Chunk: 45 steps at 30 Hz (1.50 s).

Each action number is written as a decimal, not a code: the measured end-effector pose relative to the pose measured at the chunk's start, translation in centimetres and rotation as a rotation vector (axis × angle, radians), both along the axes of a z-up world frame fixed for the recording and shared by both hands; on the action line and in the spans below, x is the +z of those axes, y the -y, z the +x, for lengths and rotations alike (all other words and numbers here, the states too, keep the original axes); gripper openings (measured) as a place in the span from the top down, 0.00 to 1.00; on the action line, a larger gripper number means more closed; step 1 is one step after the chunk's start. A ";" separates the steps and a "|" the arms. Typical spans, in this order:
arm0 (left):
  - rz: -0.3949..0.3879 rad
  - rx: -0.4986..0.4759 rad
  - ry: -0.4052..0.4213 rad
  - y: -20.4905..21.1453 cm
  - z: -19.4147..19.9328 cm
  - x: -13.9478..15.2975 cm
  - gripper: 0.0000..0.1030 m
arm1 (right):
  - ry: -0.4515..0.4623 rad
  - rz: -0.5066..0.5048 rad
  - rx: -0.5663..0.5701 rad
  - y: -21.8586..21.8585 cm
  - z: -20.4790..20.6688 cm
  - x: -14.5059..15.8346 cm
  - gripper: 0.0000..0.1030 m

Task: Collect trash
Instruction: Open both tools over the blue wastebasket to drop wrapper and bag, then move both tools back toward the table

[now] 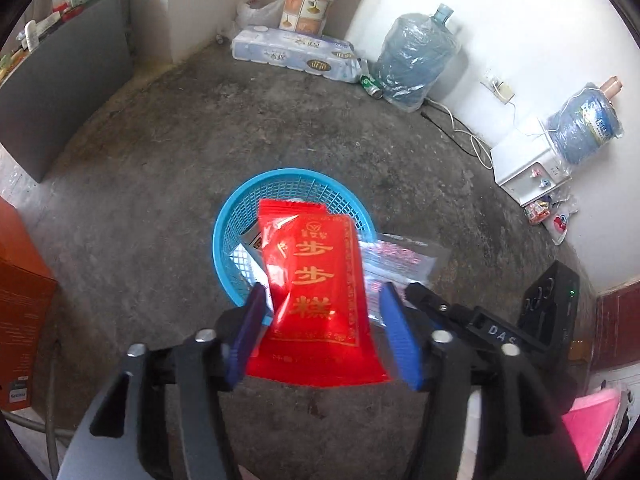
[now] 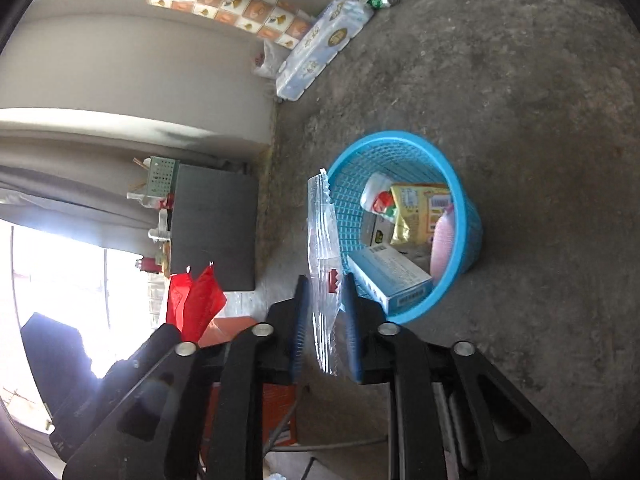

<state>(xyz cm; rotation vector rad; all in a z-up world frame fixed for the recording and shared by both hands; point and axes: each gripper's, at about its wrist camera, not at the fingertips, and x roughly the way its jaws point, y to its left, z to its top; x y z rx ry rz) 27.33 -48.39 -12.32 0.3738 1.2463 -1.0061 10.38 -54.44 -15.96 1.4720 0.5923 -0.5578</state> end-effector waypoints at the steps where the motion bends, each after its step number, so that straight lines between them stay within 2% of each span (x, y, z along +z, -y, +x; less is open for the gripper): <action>1: 0.018 0.018 0.002 0.9 0.4 -0.7 0.30 | -0.032 0.030 -0.018 0.5 0.4 -1.2 0.66; 4: 0.065 0.056 0.034 1.6 0.8 -2.2 0.30 | -0.089 0.064 -0.048 0.7 0.4 -3.5 0.65; 8: 0.048 0.018 0.060 -0.2 0.5 -1.9 0.29 | -0.090 0.067 -0.067 -0.9 -1.5 -3.9 0.63; 15: -0.054 0.022 0.099 -6.1 0.3 2.6 0.29 | -0.110 0.019 -0.043 -4.0 -5.0 -2.3 0.63; 21: -0.211 0.091 0.121 -14.2 -0.8 9.1 0.29 | -0.150 -0.082 0.075 -7.4 -6.2 2.1 0.60; 28: -0.305 0.215 0.206 -27.5 -2.6 15.0 0.29 | -0.137 -0.319 0.250 -10.8 -3.7 11.1 0.53; 30: -0.335 0.278 0.231 -32.5 -3.1 16.1 0.27 | -0.103 -0.386 0.304 -12.1 -2.6 14.0 0.48; 34: -0.358 0.472 0.287 -42.9 -4.1 16.9 0.27 | -0.017 -0.479 0.425 -15.8 0.2 18.6 0.44; 40: -0.390 0.867 0.250 -59.1 -6.7 13.8 0.27 | 0.102 -0.492 0.699 -23.4 7.0 20.3 0.44; 45: -0.441 1.102 0.194 -68.5 -9.2 11.4 0.27 | 0.205 -0.487 0.958 -31.7 14.5 22.4 0.44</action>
